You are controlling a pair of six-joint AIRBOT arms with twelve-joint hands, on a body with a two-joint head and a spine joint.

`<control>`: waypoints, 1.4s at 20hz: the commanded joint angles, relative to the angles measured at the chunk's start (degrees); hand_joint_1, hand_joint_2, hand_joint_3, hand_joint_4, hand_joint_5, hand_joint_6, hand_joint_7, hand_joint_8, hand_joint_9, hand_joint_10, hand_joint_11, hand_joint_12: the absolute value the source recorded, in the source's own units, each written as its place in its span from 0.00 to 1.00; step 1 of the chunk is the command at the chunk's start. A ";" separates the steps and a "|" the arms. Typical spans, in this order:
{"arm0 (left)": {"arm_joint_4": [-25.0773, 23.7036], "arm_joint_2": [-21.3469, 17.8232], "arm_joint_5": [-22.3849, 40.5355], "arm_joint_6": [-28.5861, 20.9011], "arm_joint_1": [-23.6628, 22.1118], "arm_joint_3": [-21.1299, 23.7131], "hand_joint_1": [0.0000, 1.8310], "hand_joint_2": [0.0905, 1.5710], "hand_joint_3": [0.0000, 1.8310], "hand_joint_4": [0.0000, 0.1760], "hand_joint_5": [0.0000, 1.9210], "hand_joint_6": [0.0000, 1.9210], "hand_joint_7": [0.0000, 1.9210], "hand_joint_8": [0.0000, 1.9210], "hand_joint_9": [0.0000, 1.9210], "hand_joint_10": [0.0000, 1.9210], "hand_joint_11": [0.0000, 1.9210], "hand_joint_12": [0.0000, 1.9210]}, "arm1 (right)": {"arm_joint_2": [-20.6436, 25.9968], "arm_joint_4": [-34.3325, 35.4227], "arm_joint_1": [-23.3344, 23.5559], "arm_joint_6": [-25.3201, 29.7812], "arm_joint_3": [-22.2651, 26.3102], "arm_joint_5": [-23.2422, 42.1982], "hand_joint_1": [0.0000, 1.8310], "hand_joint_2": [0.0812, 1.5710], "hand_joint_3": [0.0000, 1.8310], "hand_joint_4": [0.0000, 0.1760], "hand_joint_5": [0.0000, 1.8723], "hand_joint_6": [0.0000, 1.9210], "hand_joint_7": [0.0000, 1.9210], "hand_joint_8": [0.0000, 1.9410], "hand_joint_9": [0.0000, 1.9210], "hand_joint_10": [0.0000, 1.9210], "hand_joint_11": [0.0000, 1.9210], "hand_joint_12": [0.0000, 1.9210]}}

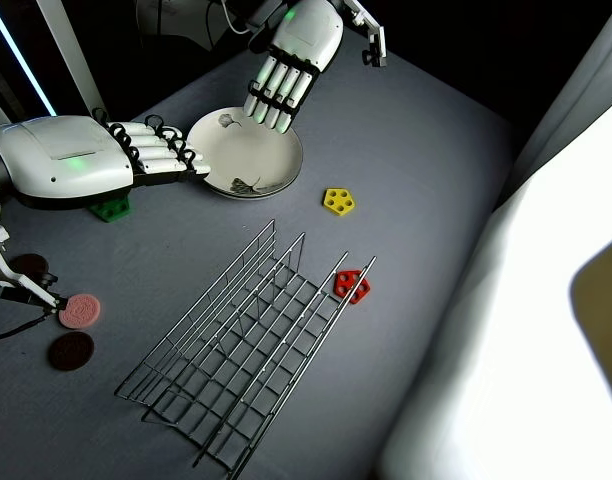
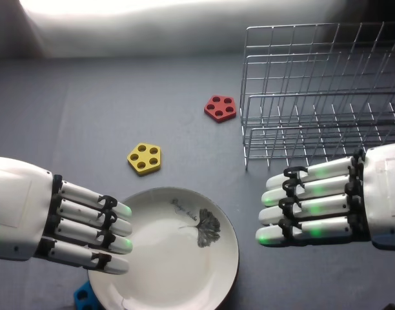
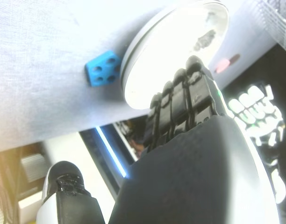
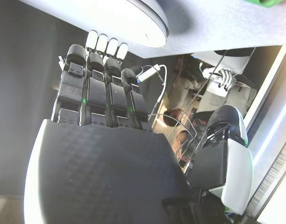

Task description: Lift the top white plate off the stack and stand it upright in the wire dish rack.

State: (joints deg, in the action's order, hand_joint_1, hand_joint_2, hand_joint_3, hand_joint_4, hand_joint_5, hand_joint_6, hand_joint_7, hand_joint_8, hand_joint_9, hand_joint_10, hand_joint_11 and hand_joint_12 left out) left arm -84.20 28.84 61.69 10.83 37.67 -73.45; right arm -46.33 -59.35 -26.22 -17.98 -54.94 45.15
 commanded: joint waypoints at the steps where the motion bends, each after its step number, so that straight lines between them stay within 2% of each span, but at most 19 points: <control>1: 3.41 0.13 2.91 0.03 -0.63 0.41 0.08 0.54 0.00 0.00 0.03 0.00 0.05 0.00 0.05 0.00 0.04 0.04 | 0.27 3.32 0.67 0.49 0.24 5.07 0.05 0.58 0.00 0.00 0.04 0.00 0.06 0.00 0.06 0.00 0.07 0.00; 5: 3.21 0.68 2.19 0.47 0.07 0.42 0.08 0.54 0.00 0.00 0.04 0.00 0.05 0.00 0.05 0.00 0.04 0.03 | 0.03 3.67 0.84 0.48 0.12 5.07 0.05 0.58 0.00 0.00 0.05 0.00 0.06 0.00 0.07 0.00 0.08 0.01; 15: 6.63 2.35 0.19 3.76 4.71 -1.32 0.09 0.54 0.00 0.00 0.05 0.00 0.06 0.00 0.05 0.00 0.05 0.03 | -0.38 3.38 1.52 0.58 -1.48 4.99 0.05 0.58 0.00 0.00 0.05 0.00 0.07 0.00 0.07 0.00 0.08 0.00; 16: 6.68 2.43 0.09 4.08 4.90 -1.44 0.08 0.54 0.00 0.00 0.05 0.00 0.05 0.00 0.04 0.00 0.04 0.03 | -0.37 3.38 1.60 0.58 -1.46 4.99 0.03 0.58 0.00 0.00 0.04 0.00 0.06 0.00 0.06 0.00 0.07 0.00; 21: 6.73 3.08 -1.12 5.01 6.07 -1.68 0.08 0.54 0.00 0.00 0.04 0.00 0.05 0.00 0.05 0.00 0.05 0.03 | -0.38 2.80 1.90 0.57 -1.32 4.99 0.06 0.57 0.00 0.00 0.05 0.01 0.07 0.01 0.07 0.01 0.07 0.01; 22: 6.68 3.18 -1.43 5.15 6.32 -1.69 0.09 0.54 0.00 0.00 0.04 0.00 0.05 0.00 0.05 0.00 0.05 0.03 | -0.37 2.60 1.99 0.57 -1.33 4.99 0.04 0.58 0.00 0.00 0.04 0.00 0.06 0.00 0.06 0.00 0.07 0.00; 24: 6.61 3.35 -1.74 5.44 6.61 -1.72 0.08 0.54 0.00 0.00 0.03 0.00 0.04 0.00 0.04 0.00 0.04 0.03 | -0.48 2.62 2.28 0.57 -1.84 4.99 0.07 0.57 0.00 0.00 0.06 0.01 0.07 0.00 0.07 0.00 0.08 0.01; 28: 6.35 3.73 -2.08 6.09 7.27 -1.71 0.08 0.55 0.00 0.00 0.03 0.00 0.05 0.00 0.05 0.00 0.05 0.03 | -0.76 2.58 2.71 0.58 -2.43 5.00 0.05 0.58 0.00 0.00 0.05 0.00 0.07 0.00 0.07 0.00 0.07 0.00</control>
State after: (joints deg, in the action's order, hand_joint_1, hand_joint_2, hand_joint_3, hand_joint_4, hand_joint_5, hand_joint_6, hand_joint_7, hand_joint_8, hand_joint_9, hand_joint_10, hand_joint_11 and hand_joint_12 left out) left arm -79.55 32.36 57.47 16.91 45.41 -75.33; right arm -47.48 -59.92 -24.10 -17.72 -57.30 45.08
